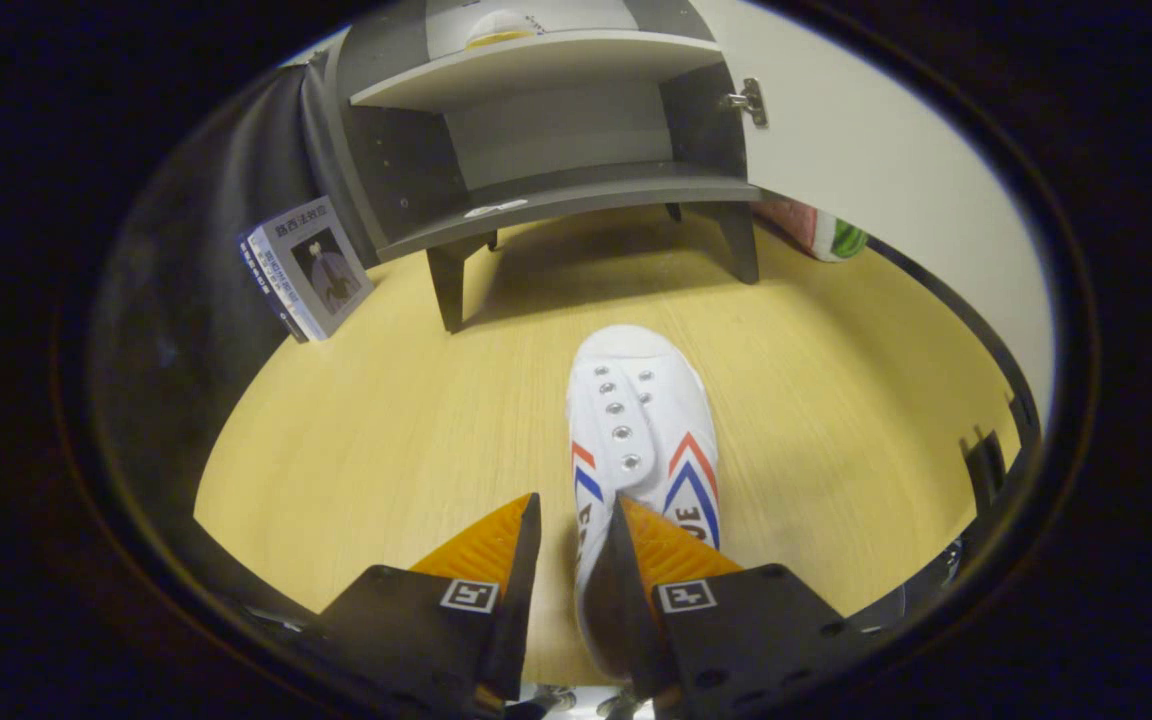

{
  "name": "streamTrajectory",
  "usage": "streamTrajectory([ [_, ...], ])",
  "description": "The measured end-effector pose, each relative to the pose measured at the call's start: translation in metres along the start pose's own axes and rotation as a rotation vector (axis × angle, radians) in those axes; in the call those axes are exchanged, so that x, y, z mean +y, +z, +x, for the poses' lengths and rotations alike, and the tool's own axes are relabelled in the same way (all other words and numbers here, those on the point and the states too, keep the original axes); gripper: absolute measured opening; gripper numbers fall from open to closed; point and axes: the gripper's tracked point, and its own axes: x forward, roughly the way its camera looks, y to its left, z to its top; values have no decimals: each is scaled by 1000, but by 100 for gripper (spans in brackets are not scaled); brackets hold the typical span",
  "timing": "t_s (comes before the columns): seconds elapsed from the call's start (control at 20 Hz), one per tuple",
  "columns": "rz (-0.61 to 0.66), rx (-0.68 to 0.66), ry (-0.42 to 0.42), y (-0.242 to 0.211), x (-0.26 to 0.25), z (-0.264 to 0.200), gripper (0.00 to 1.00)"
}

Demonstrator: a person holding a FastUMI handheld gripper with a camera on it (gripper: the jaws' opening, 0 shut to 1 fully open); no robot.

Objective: Open the shoe cabinet door, grab the shoes and put them into the shoe cabinet, then close the shoe cabinet door.

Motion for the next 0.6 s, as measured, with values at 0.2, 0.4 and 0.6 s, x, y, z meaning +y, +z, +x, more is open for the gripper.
streamTrajectory([
  [0.2, -18, -82, -16, 7, 0, 4, 43],
  [0.4, -56, -150, -46, 10, 2, 16, 42],
  [0.6, -96, -179, -86, 8, -2, 18, 39],
])
